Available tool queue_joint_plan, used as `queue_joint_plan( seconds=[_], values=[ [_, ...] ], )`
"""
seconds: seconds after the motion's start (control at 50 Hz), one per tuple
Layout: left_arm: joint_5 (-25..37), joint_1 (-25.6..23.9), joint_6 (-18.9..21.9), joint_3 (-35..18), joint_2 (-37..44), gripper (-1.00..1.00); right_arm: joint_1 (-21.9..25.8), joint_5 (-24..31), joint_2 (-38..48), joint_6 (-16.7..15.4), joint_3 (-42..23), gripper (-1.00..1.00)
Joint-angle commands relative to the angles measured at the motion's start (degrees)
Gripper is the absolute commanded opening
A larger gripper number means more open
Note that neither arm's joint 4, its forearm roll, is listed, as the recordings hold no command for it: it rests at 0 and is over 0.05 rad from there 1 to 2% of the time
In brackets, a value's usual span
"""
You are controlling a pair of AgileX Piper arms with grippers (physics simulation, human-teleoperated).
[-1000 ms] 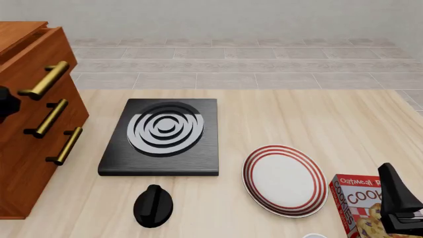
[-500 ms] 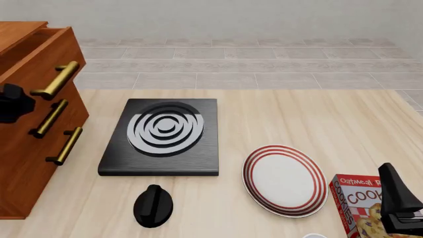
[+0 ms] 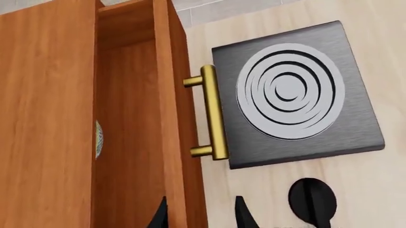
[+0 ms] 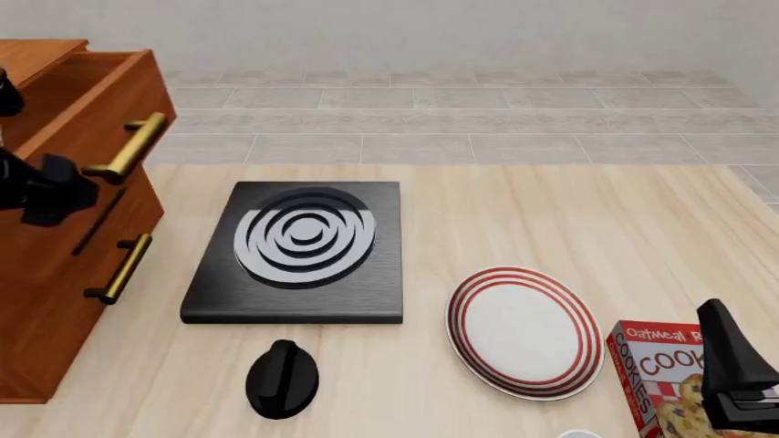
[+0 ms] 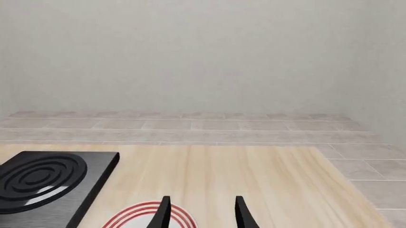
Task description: Pick the akita bowl in the top layer of the wooden cabinet and place it on the plate.
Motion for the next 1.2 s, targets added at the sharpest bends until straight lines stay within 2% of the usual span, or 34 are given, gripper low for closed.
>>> queue_joint_plan(
  seconds=[0.02,0.42,1.2],
  values=[
    [0.7,-4.0,-0.4,-0.7,1.5,1.0,0.1,0.0,0.0,-0.1,-0.1,1.0],
    [0.0,-7.3,-1.1,-1.3,3.0,1.0,0.1,0.0,0.0,0.0,0.0,1.0],
    [0.5,-16.4,-5.0,-3.4,4.3,1.0,0.1,-0.2,0.0,0.3,-0.3,1.0]
  ],
)
